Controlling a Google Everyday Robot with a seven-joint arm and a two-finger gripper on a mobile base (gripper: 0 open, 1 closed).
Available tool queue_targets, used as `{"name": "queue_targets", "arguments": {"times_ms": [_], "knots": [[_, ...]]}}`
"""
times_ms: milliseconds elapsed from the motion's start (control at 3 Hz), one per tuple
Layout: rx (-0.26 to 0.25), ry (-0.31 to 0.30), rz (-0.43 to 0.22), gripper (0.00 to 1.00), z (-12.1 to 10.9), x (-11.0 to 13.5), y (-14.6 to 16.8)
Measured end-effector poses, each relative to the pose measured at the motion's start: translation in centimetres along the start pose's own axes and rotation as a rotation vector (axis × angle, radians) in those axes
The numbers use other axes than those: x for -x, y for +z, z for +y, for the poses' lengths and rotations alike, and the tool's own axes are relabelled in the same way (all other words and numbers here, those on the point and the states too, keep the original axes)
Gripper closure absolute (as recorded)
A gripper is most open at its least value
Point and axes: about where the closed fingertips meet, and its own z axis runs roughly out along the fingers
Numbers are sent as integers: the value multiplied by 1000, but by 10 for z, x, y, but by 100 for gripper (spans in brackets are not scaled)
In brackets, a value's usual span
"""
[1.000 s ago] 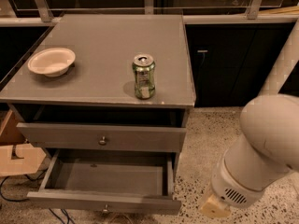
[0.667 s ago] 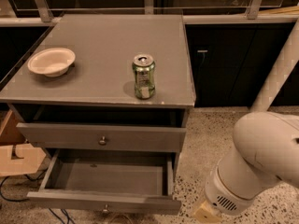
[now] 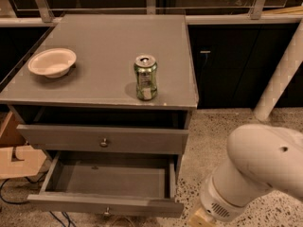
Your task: Close middle drawer
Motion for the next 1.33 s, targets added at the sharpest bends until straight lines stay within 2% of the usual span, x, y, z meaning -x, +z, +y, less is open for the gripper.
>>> {"name": "queue_targets", "arguments": {"times_ms": [333,667,1000,1333], "knots": [[83,66,-57,100,-24,8,90],[85,68,-61,100,-25,9,93],[110,92,-50,100,-20,-2,103],[164,118,-60,100,-11,-17,137]]}}
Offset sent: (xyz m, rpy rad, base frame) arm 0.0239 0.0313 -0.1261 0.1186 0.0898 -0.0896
